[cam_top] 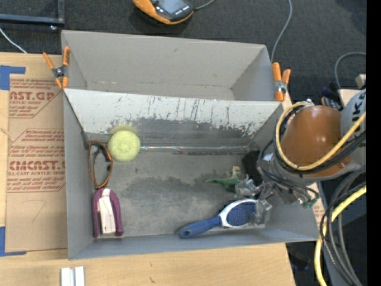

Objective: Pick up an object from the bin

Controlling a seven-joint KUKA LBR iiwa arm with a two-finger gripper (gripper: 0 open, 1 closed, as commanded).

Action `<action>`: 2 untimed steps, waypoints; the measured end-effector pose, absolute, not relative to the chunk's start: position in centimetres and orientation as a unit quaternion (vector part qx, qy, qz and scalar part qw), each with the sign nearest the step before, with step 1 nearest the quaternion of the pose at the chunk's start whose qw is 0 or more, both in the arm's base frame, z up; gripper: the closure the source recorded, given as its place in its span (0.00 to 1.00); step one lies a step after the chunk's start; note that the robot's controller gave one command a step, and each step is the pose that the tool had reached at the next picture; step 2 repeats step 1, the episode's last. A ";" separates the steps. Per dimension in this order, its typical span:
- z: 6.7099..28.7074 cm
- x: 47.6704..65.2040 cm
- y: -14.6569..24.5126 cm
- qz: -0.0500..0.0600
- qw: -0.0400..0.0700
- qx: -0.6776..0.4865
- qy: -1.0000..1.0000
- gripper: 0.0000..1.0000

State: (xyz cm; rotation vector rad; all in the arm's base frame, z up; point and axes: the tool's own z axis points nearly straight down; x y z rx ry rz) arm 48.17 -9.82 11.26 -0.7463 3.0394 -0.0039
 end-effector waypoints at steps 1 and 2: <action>12.2 48.3 -9.8 -0.002 0.007 -0.239 0.971 1.00; 12.2 48.3 -9.8 -0.002 0.007 -0.239 0.971 1.00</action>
Offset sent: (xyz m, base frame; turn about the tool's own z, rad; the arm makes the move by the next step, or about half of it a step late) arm 0.0000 0.0000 0.0321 0.0000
